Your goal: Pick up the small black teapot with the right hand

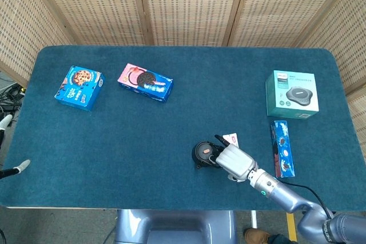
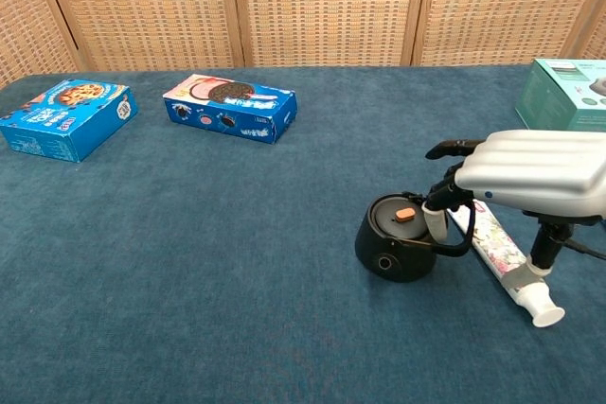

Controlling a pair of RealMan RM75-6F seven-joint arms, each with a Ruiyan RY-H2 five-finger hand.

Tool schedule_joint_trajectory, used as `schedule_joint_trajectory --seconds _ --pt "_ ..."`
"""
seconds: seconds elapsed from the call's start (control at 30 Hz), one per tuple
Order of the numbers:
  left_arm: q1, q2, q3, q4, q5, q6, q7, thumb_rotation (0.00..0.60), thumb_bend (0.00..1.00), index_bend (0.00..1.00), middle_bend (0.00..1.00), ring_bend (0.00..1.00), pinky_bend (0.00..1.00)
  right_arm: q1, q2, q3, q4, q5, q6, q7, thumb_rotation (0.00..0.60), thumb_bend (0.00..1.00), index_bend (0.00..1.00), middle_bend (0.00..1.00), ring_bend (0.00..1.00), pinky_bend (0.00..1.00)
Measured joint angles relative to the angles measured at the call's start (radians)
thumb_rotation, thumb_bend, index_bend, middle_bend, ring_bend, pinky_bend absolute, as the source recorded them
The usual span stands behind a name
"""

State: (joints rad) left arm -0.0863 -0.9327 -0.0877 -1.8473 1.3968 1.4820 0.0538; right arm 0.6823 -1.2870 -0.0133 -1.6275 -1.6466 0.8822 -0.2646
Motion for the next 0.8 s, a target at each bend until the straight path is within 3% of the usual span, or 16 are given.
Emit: schedule_joint_trajectory --seconds 0.67,0.8 --pt "0.001 0.002 -0.002 0.008 0.003 0.003 -0.021 0.600 0.00 0.00 0.00 0.00 0.00 0.033 -0.031 -0.021 0.035 0.033 -0.076 -0.106 0.600 0.00 0.48 0.49 0.40 0.00" --pt "0.002 0.004 -0.003 0.009 0.002 0.003 -0.025 0.600 0.00 0.00 0.00 0.00 0.00 0.039 -0.036 -0.020 0.037 0.047 -0.086 -0.125 0.600 0.00 0.59 0.58 0.46 0.00"
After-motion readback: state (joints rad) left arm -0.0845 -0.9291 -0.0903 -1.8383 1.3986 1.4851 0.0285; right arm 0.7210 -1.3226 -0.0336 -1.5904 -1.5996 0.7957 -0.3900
